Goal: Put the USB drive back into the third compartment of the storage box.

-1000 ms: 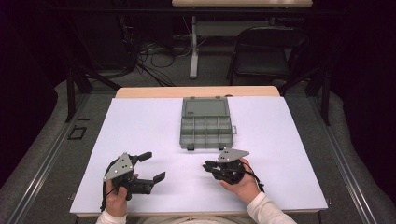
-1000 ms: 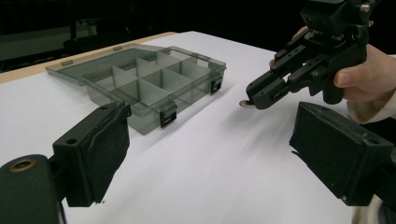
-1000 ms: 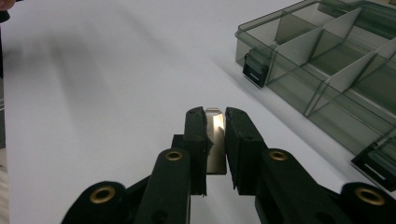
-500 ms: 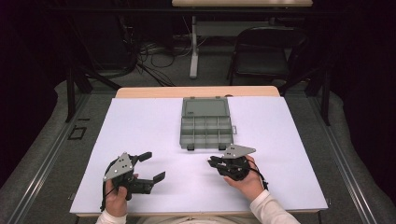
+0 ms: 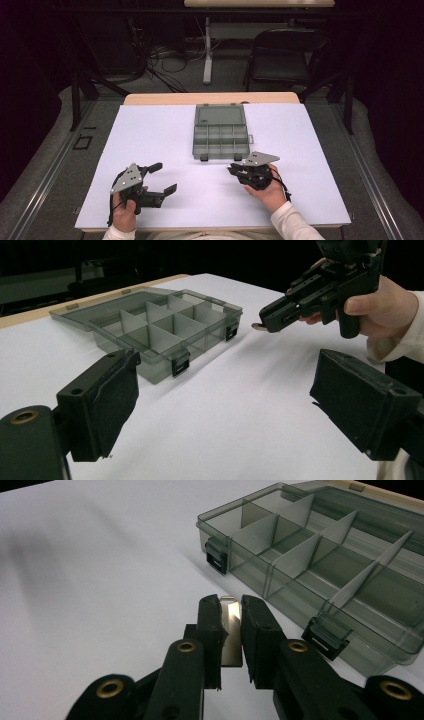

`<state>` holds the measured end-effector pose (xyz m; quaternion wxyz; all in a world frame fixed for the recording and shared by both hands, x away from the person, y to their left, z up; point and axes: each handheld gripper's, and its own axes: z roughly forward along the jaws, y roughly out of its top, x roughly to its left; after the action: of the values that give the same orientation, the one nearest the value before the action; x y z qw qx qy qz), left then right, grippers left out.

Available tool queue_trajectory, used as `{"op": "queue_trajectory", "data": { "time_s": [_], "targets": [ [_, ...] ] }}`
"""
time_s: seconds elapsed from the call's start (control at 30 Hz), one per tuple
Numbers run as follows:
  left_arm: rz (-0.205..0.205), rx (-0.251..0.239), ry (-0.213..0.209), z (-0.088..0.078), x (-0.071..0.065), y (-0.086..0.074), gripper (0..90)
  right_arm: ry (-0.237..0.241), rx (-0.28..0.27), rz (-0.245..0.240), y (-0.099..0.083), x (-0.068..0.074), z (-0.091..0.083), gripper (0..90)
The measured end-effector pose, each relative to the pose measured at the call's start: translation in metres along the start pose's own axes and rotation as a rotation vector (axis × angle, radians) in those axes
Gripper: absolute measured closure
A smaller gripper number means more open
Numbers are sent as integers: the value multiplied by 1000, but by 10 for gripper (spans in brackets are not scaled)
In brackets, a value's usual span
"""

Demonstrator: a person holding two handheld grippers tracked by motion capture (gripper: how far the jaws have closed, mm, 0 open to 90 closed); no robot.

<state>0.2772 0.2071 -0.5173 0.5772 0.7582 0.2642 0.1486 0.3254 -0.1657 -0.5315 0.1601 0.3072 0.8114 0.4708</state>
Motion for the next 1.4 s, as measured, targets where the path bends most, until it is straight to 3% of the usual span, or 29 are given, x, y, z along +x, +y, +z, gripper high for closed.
{"op": "queue_trajectory", "data": {
  "time_s": [0.37, 0.77, 1.4],
  "targets": [
    [1, 0, 0, 1, 0, 0, 114, -22, -14, 6, 2, -5, -5, 796],
    [-4, 0, 1, 1, 0, -1, 114, -34, -21, -5, 17, -11, -11, 797],
    [-5, 6, -3, 1, 0, -1, 114, -47, 21, -22, 40, -25, -3, 797]
  ]
}}
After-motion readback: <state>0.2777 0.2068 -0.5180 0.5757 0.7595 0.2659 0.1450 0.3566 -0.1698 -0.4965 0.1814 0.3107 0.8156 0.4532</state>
